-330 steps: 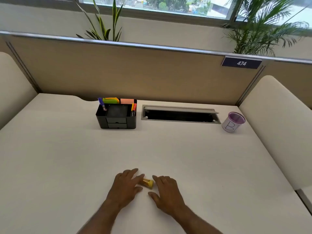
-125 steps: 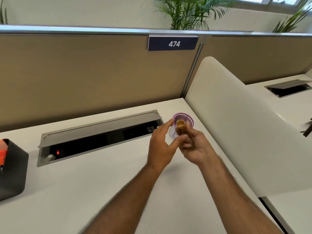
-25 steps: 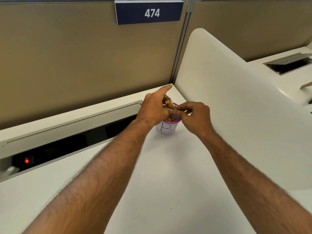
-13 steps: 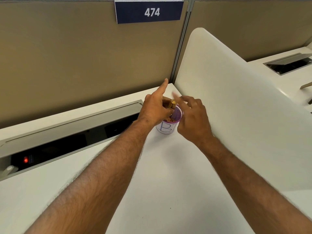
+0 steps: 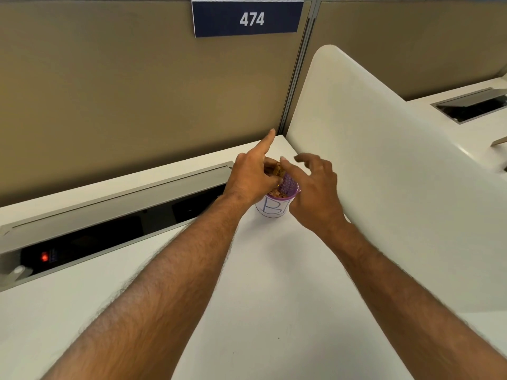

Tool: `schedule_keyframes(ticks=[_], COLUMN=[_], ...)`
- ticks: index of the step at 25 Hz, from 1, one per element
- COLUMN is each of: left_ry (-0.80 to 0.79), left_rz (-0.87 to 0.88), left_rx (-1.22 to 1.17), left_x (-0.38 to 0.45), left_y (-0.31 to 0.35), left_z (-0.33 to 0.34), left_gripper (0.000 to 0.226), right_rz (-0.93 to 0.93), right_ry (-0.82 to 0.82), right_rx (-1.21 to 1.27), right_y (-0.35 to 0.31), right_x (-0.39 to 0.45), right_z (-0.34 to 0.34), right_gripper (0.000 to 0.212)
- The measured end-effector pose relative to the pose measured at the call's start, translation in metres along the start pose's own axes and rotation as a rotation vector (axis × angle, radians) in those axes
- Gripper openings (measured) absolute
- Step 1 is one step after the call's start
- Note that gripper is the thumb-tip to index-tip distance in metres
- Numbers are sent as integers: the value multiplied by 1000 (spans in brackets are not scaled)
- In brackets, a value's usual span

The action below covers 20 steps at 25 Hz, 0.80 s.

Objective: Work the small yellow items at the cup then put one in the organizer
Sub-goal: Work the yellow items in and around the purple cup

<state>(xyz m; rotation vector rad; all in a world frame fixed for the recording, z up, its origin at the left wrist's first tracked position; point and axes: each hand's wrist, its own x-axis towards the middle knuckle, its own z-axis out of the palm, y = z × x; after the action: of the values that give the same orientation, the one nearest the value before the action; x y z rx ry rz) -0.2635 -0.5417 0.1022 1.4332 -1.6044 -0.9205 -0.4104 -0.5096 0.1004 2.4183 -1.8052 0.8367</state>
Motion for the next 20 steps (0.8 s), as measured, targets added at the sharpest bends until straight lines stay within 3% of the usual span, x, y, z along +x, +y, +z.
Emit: schedule_keyframes(ticks=[3,6,11,16,20], left_ry=[19,8,18,-14,19], left_rz=[-20,16,-10,-5,-26], left_rx=[-14,-19,19,7,9], left_x=[1,1,0,-2,1], left_y=[-2,-3,-4,-7,-5], left_z=[0,2,2,3,6], left_gripper=[96,92,98,94,95], right_rz=[45,-25,89,72,127], right_ry=[100,-24,162,-84,83], right_rx=[43,-34,173,-100,47], right_y=[-1,-1,-8,0,-6], right_x=[2,-4,4,-8,-3], right_z=[-2,3,-7,4,-4], right_gripper=[86,81,94,88,98])
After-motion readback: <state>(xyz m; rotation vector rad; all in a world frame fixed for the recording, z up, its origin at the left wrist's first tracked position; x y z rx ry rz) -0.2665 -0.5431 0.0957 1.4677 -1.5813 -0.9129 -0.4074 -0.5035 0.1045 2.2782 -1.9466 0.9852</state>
